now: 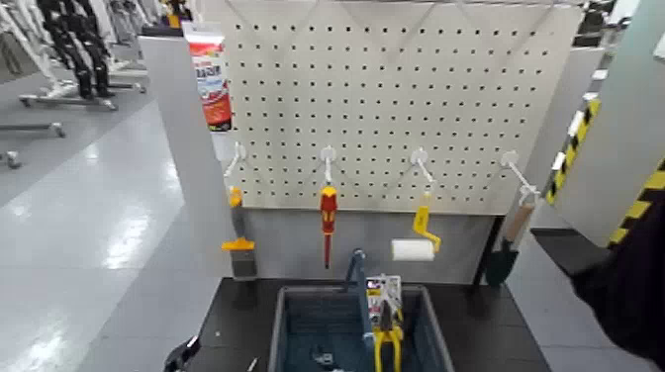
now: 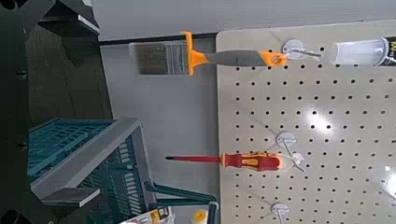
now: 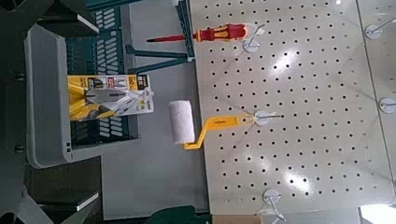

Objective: Put the blue scissors into the crate.

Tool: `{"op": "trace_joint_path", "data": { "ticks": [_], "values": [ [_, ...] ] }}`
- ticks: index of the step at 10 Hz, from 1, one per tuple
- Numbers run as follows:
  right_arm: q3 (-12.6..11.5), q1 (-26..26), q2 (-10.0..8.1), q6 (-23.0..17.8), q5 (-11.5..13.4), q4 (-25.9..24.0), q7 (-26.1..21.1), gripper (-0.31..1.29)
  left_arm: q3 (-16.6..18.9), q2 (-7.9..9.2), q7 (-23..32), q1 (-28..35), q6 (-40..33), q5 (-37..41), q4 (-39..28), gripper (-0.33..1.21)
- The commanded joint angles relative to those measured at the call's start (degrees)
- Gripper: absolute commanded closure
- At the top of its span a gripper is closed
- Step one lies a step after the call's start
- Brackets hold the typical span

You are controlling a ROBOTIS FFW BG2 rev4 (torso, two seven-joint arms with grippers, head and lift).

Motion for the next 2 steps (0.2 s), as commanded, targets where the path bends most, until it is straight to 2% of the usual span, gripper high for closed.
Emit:
{"op": "trace_joint_path", "data": {
  "ticks": [1, 2],
  "values": [
    [0.0, 0.1, -0.09, 0.6, 1.5, -0.6, -1.0, 0.12, -0.1, 0.20, 0.0, -0.1, 0.2, -0.1, 0.0, 0.10],
    [0.1, 0.2, -0.18, 0.9, 1.7, -0.8, -1.3, 0.13, -0.2, 0.20, 0.0, -0.2, 0.3, -0.1, 0.0, 0.10]
  ]
}}
